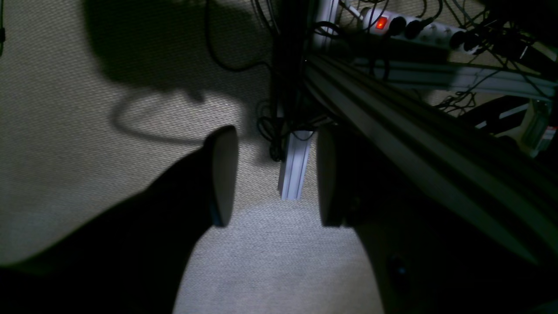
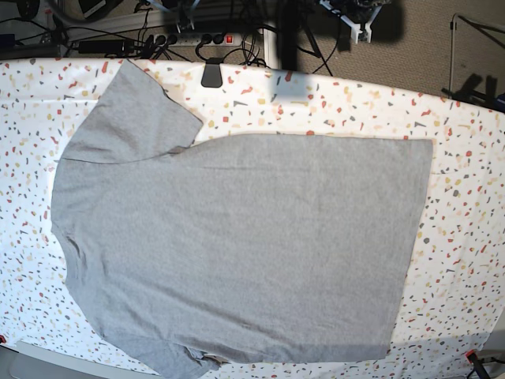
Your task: Fold the T-shirt properly
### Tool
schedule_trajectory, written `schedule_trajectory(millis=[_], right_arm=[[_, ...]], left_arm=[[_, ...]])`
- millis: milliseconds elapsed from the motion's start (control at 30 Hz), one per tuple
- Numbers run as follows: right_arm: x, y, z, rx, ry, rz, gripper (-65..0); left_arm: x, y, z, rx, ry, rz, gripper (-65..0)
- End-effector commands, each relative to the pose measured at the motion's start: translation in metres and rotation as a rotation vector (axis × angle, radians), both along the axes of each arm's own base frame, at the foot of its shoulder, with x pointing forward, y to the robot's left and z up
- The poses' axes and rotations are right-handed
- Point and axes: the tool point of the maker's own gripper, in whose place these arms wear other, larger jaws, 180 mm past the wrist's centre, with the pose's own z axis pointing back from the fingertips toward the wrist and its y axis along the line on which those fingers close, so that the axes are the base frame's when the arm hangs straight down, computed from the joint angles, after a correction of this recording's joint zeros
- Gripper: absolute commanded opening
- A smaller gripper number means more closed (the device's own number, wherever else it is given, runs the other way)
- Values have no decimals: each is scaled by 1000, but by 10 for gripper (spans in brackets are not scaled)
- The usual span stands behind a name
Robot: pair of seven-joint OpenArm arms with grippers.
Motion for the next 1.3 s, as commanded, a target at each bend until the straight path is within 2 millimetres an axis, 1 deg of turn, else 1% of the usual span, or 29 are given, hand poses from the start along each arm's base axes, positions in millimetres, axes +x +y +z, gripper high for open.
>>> schedule_trajectory(millis=[0, 500, 667, 900, 1100, 1167, 1267], right_arm=[[1, -4, 1, -10, -8, -1, -522], [2, -5, 1, -10, -9, -1, -522], [1, -8, 1, -14, -8, 0, -522], [-6, -7, 4, -4, -48, 9, -522], [-12, -9, 12, 1, -96, 21, -522], [-15, -12, 17, -2, -109, 26, -522], [-22, -18, 24, -6, -126, 30, -522]], left_arm=[[2, 1, 1, -2, -14, 0, -360], [3, 2, 1, -1, -16, -1, -360], [3, 2, 1, -1, -16, -1, -360], [3, 3, 2, 3, -21, -3, -361], [2, 15, 13, 37, -87, -15, -363], [-1, 16, 19, 27, -114, -27, -375], [-5, 14, 32, -2, -155, -53, -375]])
